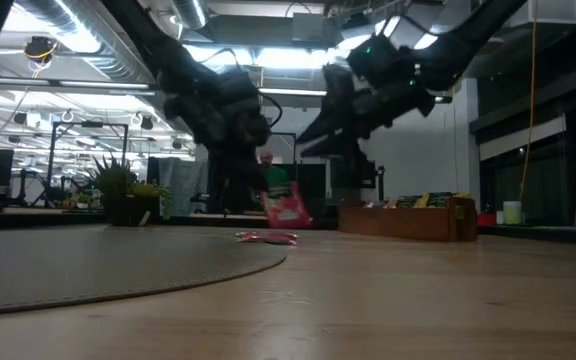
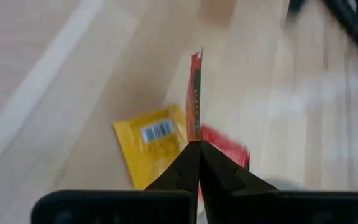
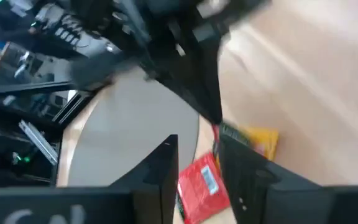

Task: Pick & Place Tea
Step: Put the red tea bag into the top section of the wooden organizer

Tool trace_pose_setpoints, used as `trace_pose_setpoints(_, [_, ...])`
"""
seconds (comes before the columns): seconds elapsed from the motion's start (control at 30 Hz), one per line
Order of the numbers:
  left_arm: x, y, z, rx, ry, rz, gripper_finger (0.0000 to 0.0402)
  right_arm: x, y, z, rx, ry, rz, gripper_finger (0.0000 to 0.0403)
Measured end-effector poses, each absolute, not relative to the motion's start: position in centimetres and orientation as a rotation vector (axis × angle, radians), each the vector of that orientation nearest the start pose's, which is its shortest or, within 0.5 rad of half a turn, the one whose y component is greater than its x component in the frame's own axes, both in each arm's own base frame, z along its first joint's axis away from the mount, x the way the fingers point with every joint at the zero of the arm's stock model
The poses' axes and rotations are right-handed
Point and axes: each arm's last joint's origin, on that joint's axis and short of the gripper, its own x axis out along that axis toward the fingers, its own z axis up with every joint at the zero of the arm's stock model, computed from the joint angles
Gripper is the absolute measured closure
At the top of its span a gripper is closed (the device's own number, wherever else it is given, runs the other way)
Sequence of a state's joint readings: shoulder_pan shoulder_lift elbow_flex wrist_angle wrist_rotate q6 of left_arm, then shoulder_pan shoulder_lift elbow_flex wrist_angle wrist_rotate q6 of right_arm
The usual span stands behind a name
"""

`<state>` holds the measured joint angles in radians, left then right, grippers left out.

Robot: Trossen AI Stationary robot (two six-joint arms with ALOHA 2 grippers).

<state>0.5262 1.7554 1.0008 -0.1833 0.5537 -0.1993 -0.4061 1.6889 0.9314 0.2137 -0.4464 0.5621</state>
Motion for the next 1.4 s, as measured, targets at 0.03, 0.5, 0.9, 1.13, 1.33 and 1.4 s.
trace_pose_setpoints(0.03, [30.2, 15.7, 16.6, -0.635, 0.823, 0.036, 0.0399, 32.5, -12.7, 19.8, 0.723, 0.481, -0.088, 0.0287])
trace_pose_setpoints(0.5, [31.5, 12.7, 18.5, -0.374, 0.861, -0.140, 0.0399, 31.8, -12.3, 20.7, 0.467, 0.513, -0.015, 0.0273])
trace_pose_setpoints(0.9, [33.0, 12.7, 20.9, -0.249, 0.838, -0.067, 0.0399, 31.7, -11.2, 20.1, 0.391, 0.585, 0.095, 0.0273])
trace_pose_setpoints(1.13, [32.8, 13.1, 21.0, -0.289, 0.829, -0.067, 0.0399, 31.9, -10.7, 20.0, 0.353, 0.603, 0.067, 0.0273])
trace_pose_setpoints(1.33, [32.9, 12.9, 21.0, -0.303, 0.826, -0.103, 0.0399, 31.8, -11.0, 19.9, 0.327, 0.619, -0.029, 0.0273])
trace_pose_setpoints(1.4, [32.8, 12.8, 21.0, -0.313, 0.825, -0.120, 0.0399, 31.8, -11.0, 19.8, 0.326, 0.621, -0.030, 0.0273])
